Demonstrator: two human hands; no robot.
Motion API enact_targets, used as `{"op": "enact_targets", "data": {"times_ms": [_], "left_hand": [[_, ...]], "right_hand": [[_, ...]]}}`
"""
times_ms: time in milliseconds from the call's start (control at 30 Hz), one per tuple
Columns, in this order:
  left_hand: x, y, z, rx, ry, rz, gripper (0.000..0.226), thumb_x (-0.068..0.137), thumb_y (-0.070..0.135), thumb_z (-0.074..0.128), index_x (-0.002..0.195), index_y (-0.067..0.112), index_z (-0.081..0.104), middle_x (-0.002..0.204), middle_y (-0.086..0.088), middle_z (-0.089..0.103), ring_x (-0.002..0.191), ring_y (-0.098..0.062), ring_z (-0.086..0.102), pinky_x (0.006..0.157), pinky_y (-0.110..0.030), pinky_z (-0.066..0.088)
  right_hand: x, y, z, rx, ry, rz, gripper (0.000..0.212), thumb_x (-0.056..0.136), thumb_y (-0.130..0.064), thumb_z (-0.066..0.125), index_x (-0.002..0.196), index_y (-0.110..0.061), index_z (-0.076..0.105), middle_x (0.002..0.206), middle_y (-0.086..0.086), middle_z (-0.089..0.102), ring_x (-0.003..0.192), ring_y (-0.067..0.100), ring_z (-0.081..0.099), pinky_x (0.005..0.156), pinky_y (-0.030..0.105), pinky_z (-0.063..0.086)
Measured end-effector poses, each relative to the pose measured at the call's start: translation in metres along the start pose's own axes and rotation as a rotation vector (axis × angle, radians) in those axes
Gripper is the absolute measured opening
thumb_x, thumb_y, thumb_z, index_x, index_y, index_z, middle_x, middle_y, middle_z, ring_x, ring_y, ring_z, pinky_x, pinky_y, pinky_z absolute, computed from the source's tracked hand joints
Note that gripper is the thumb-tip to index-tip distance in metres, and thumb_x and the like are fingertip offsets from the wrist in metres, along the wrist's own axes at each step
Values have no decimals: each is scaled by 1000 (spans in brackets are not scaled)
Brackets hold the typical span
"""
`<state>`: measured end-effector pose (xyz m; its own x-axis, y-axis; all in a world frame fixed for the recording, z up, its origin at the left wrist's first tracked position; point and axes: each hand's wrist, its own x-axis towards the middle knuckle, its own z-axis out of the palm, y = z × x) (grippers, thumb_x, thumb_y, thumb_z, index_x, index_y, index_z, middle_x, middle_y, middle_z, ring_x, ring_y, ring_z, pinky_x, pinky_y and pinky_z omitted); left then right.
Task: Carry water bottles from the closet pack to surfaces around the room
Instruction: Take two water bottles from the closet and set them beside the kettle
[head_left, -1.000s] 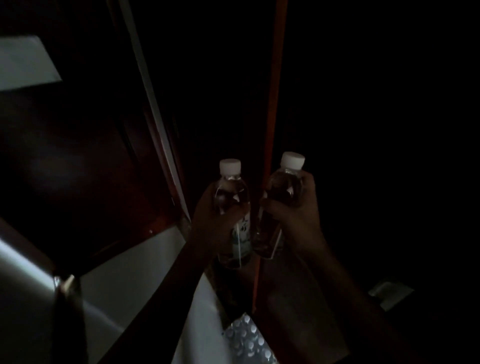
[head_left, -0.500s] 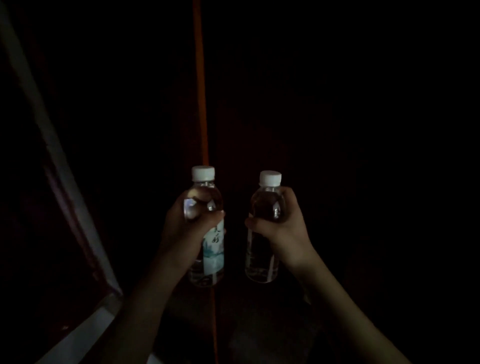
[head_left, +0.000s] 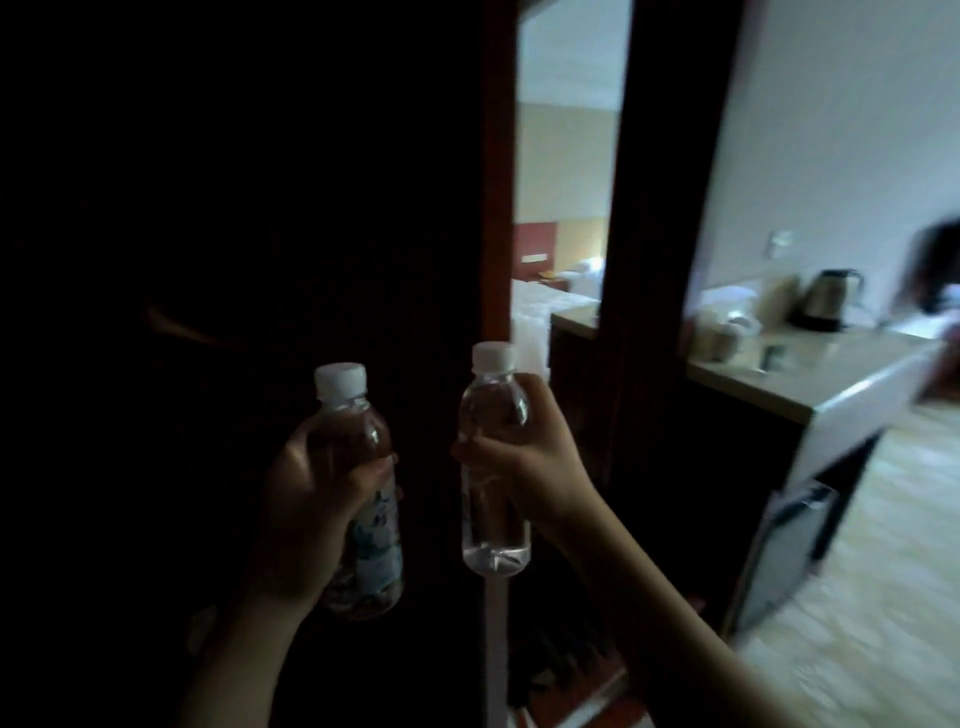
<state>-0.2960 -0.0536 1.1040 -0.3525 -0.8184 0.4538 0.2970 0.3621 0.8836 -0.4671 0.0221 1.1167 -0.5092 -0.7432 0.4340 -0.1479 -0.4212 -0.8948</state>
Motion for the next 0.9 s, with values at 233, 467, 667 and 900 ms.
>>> {"op": "enact_targets", "data": {"times_ms": [233,467,667,900], "left_hand": [[18,-21,211,-132,-294,-6,54,57,32,75,103,8,60,88,-17,66,76,-41,65,69,-50,55],[6,-36,423,-256,-516,-46,63,54,34,77,108,7,60,92,-26,66,68,-37,67,63,-42,53],[4,-64,555,-304,-641,-53,52,60,34,75,105,13,63,101,-32,62,88,-58,61,75,-65,52],[34,-111,675,-318,-766,-79,53,62,34,76,104,6,60,95,-35,61,87,-59,61,72,-61,54]], "right_hand": [[-10,-41,-209,-145,314,-70,57,49,-10,81,99,-18,54,82,7,64,71,15,62,62,33,52],[-33,-69,-405,-283,497,-91,61,49,-20,83,102,-15,54,90,12,67,73,21,65,62,37,54],[-36,-87,-521,-335,613,-120,61,60,7,80,110,5,45,83,9,63,59,15,60,49,34,52],[-3,-67,-616,-365,694,-85,56,66,19,76,110,9,44,79,8,60,52,9,59,46,30,53]]}}
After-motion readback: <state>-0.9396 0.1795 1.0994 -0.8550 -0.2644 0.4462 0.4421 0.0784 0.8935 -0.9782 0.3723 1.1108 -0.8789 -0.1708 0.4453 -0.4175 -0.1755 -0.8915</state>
